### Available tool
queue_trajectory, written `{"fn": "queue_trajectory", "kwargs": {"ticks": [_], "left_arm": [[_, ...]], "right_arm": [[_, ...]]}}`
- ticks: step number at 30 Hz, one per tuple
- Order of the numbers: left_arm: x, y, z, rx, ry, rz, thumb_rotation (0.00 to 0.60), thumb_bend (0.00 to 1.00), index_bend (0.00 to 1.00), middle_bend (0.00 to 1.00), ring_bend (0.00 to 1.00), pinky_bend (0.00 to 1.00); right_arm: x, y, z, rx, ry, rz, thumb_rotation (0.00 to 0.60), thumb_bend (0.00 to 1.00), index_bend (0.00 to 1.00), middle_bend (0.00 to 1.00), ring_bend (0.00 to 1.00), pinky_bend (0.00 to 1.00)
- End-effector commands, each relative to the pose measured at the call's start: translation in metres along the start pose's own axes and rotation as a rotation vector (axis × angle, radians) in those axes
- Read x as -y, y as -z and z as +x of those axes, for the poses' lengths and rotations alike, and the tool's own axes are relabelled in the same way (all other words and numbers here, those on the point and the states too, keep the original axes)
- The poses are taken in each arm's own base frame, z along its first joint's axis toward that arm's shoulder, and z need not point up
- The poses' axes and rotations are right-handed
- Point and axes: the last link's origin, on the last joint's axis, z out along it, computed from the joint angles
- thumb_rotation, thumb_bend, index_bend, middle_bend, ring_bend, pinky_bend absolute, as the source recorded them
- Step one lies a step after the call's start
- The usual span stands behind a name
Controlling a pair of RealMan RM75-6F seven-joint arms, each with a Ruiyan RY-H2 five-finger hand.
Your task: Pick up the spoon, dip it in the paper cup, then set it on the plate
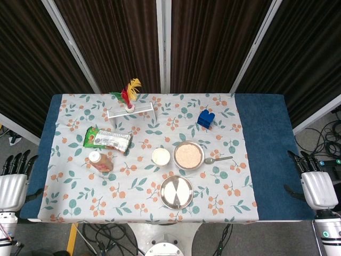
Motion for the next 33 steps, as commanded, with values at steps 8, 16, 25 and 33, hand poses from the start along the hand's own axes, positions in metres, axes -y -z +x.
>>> {"fn": "queue_trajectory", "kwargs": {"ticks": [8,16,25,33], "left_arm": [[-0.001,0.0,0.002,-0.003,-0.004,0.0,0.6,0.03,0.19,0.14,0.07,0.07],[-0.003,0.001,0.003,-0.012,0.003,-0.007,0.6,0.03,0.19,0.14,0.07,0.07],[-0.001,0.005,0.004,-0.015,0.005,-0.003,0.6,0.03,0.19,0.14,0.07,0.07],[-0.001,0.004,0.003,-0.004,0.011,-0.015,0.6,0.03,0.19,0.14,0.07,0.07]], "right_arm": [[0.003,-0.003,0.0,0.001,0.0,0.035,0.6,0.08,0.07,0.2,0.06,0.15],[0.013,-0.042,-0.002,0.046,0.041,0.121,0.6,0.08,0.13,0.27,0.09,0.17],[0.048,-0.106,-0.044,0.197,0.087,0.233,0.6,0.1,0.35,0.34,0.11,0.18],[0.077,-0.136,-0.087,0.276,0.129,0.29,0.6,0.16,0.4,0.38,0.11,0.17]]}}
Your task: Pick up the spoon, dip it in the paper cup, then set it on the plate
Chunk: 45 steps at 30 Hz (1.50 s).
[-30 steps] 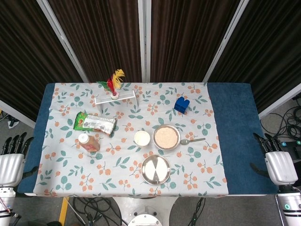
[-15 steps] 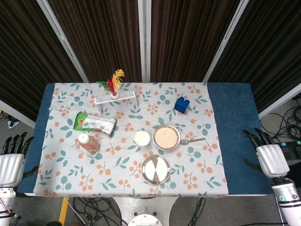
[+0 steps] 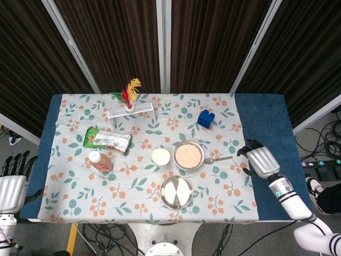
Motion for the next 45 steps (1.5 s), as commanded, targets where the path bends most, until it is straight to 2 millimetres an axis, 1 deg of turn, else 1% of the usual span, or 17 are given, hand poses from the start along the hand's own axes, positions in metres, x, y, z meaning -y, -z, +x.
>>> {"fn": "queue_trajectory", "kwargs": {"ticks": [1,6,11,15,18,27,35,45], "left_arm": [[0.0,-0.001,0.0,0.002,0.001,-0.004,0.6,0.03,0.19,0.14,0.07,0.07],[-0.001,-0.003,0.0,0.003,0.004,-0.01,0.6,0.03,0.19,0.14,0.07,0.07],[-0.001,-0.005,-0.001,0.01,0.007,-0.012,0.6,0.03,0.19,0.14,0.07,0.07],[-0.001,-0.005,-0.001,0.011,0.008,-0.01,0.6,0.03,0.19,0.14,0.07,0.07],[-0.001,-0.004,-0.001,0.013,0.01,-0.007,0.6,0.03,0.19,0.14,0.07,0.07],[0.001,-0.004,-0.004,0.02,0.017,0.002,0.6,0.03,0.19,0.14,0.07,0.07],[0.001,-0.005,-0.005,0.02,0.019,0.005,0.6,0.03,0.19,0.14,0.07,0.07],[0.003,-0.004,-0.006,0.022,0.025,0.012,0.6,0.03,0.19,0.14,0.07,0.07]], "right_arm": [[0.007,-0.019,-0.011,0.032,0.029,0.016,0.6,0.16,0.4,0.38,0.11,0.18],[0.011,-0.038,-0.021,0.068,0.046,0.015,0.6,0.16,0.4,0.38,0.11,0.18],[0.015,-0.055,-0.028,0.089,0.067,0.019,0.6,0.17,0.4,0.4,0.11,0.18],[0.02,-0.066,-0.031,0.106,0.081,0.029,0.6,0.17,0.42,0.42,0.11,0.18],[0.024,-0.072,-0.032,0.11,0.09,0.039,0.6,0.19,0.42,0.44,0.12,0.18],[0.029,-0.082,-0.038,0.131,0.092,0.042,0.6,0.22,0.46,0.48,0.15,0.18],[0.03,-0.085,-0.044,0.146,0.1,0.045,0.6,0.22,0.49,0.49,0.15,0.18],[0.031,-0.089,-0.047,0.153,0.103,0.043,0.6,0.25,0.49,0.51,0.16,0.18]]}}
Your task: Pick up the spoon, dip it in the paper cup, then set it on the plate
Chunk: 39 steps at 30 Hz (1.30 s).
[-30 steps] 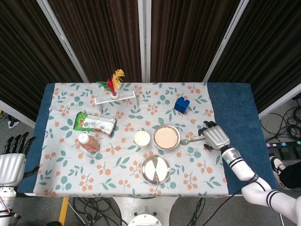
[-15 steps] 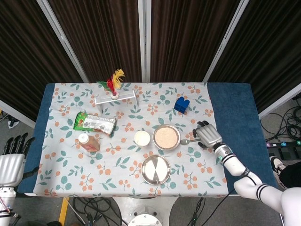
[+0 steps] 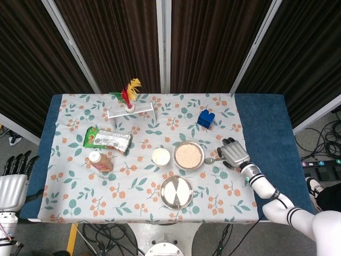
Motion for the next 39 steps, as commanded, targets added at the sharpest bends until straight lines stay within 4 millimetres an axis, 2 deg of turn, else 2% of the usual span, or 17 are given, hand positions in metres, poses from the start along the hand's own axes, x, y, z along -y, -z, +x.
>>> {"fn": "queue_trajectory", "kwargs": {"ticks": [1,11,16,21,25,29,32,39], "left_arm": [[0.0,0.0,0.0,-0.001,0.002,0.001,0.6,0.03,0.19,0.14,0.07,0.07],[0.002,0.0,-0.002,0.0,0.009,0.005,0.6,0.03,0.19,0.14,0.07,0.07],[0.004,0.002,-0.003,-0.004,0.01,0.004,0.6,0.03,0.19,0.14,0.07,0.07],[0.006,0.004,-0.004,-0.006,0.01,0.001,0.6,0.03,0.19,0.14,0.07,0.07],[0.005,0.003,-0.003,-0.013,0.011,-0.004,0.6,0.03,0.19,0.14,0.07,0.07],[0.003,0.0,-0.001,-0.02,0.012,-0.01,0.6,0.03,0.19,0.14,0.07,0.07],[0.002,-0.001,-0.002,-0.017,0.014,-0.017,0.6,0.03,0.19,0.14,0.07,0.07],[0.0,-0.001,-0.001,-0.026,0.014,-0.032,0.6,0.03,0.19,0.14,0.07,0.07]], "right_arm": [[0.0,-0.001,0.0,0.002,0.002,-0.001,0.6,0.25,0.49,0.51,0.16,0.18],[0.003,-0.003,0.0,0.007,0.005,0.003,0.6,0.3,0.52,0.54,0.19,0.18],[-0.002,0.003,0.007,-0.002,0.037,0.016,0.6,0.33,0.55,0.56,0.2,0.17],[-0.017,0.019,0.032,-0.039,0.124,0.034,0.6,0.33,0.56,0.56,0.2,0.17],[-0.02,0.026,0.056,-0.053,0.193,0.055,0.6,0.33,0.56,0.56,0.2,0.17],[-0.01,0.018,0.084,-0.071,0.257,0.087,0.6,0.33,0.56,0.56,0.2,0.17],[0.004,0.006,0.1,-0.064,0.302,0.116,0.6,0.33,0.56,0.56,0.2,0.17],[0.042,-0.025,0.109,-0.01,0.405,0.18,0.6,0.33,0.57,0.56,0.2,0.17]]}}
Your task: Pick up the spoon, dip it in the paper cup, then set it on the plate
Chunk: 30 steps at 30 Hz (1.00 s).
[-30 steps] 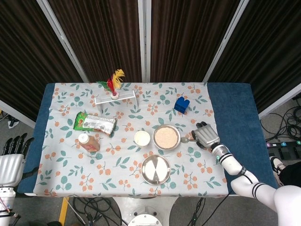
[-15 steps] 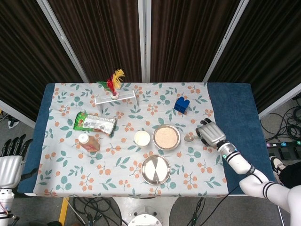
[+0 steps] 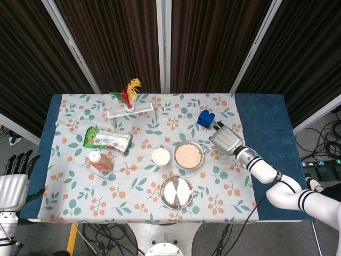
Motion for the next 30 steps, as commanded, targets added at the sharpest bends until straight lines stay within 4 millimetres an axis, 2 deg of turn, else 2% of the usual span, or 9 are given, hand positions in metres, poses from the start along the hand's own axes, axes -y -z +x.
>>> {"fn": "queue_trajectory", "kwargs": {"ticks": [1,9,15,24,30], "left_arm": [[0.0,0.0,-0.001,0.0,0.002,-0.002,0.6,0.03,0.19,0.14,0.07,0.07],[-0.001,0.0,0.0,0.0,-0.003,-0.007,0.6,0.03,0.19,0.14,0.07,0.07],[-0.002,0.001,-0.001,0.006,0.002,0.0,0.6,0.03,0.19,0.14,0.07,0.07],[0.0,0.001,-0.004,0.01,0.014,0.007,0.6,0.03,0.19,0.14,0.07,0.07],[0.002,0.002,-0.004,0.01,0.014,0.006,0.6,0.03,0.19,0.14,0.07,0.07]], "right_arm": [[0.017,-0.019,0.011,0.017,0.035,0.037,0.6,0.33,0.57,0.56,0.2,0.17],[0.033,-0.044,0.02,0.071,0.199,0.089,0.6,0.33,0.56,0.56,0.2,0.15],[0.044,-0.055,0.027,0.082,0.277,0.106,0.6,0.33,0.56,0.56,0.2,0.14],[0.072,-0.066,0.027,0.088,0.349,0.147,0.6,0.33,0.56,0.56,0.2,0.13],[0.081,-0.066,0.026,0.066,0.338,0.135,0.6,0.33,0.57,0.56,0.2,0.11]]}}
